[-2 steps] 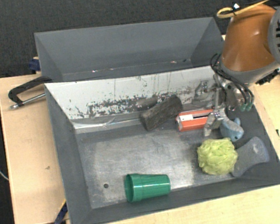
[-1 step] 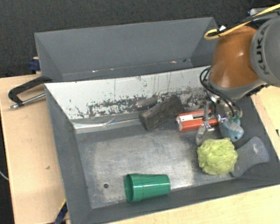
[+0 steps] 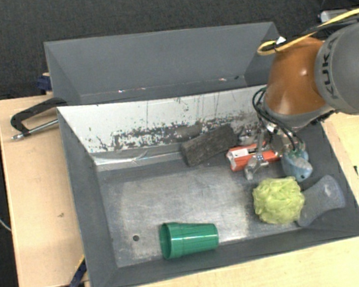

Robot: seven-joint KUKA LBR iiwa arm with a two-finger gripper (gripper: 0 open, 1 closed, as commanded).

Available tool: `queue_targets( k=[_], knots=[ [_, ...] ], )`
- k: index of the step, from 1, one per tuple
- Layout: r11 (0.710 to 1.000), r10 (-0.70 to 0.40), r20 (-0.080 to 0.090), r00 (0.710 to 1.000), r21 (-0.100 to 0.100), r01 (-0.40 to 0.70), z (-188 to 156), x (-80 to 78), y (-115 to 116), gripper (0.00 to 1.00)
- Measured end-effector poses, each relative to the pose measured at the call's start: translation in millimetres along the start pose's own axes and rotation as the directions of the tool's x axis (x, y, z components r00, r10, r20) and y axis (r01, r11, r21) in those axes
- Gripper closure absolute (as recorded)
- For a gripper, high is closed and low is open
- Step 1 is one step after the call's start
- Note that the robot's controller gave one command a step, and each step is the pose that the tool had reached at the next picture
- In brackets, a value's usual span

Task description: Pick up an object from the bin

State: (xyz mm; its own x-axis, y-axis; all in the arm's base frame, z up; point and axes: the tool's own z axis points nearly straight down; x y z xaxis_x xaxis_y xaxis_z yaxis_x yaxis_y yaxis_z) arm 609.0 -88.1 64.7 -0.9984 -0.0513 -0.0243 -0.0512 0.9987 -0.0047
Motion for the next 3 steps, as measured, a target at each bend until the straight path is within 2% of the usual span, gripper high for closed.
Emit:
queue_targets(
  k=[1,2,3],
  knots=[
    [1.000,0.007,0.000,1.000,0.001,-0.007,-7.1,3.4,2.1,1.00],
    [1.000,0.000,-0.020,1.000,-0.005,0.000,-10.3,-1.5,0.4,1.00],
    [1.000,0.007,-0.015,1.000,-0.004,-0.007,-65.0,-0.3,2.1,1.00]
  ],
)
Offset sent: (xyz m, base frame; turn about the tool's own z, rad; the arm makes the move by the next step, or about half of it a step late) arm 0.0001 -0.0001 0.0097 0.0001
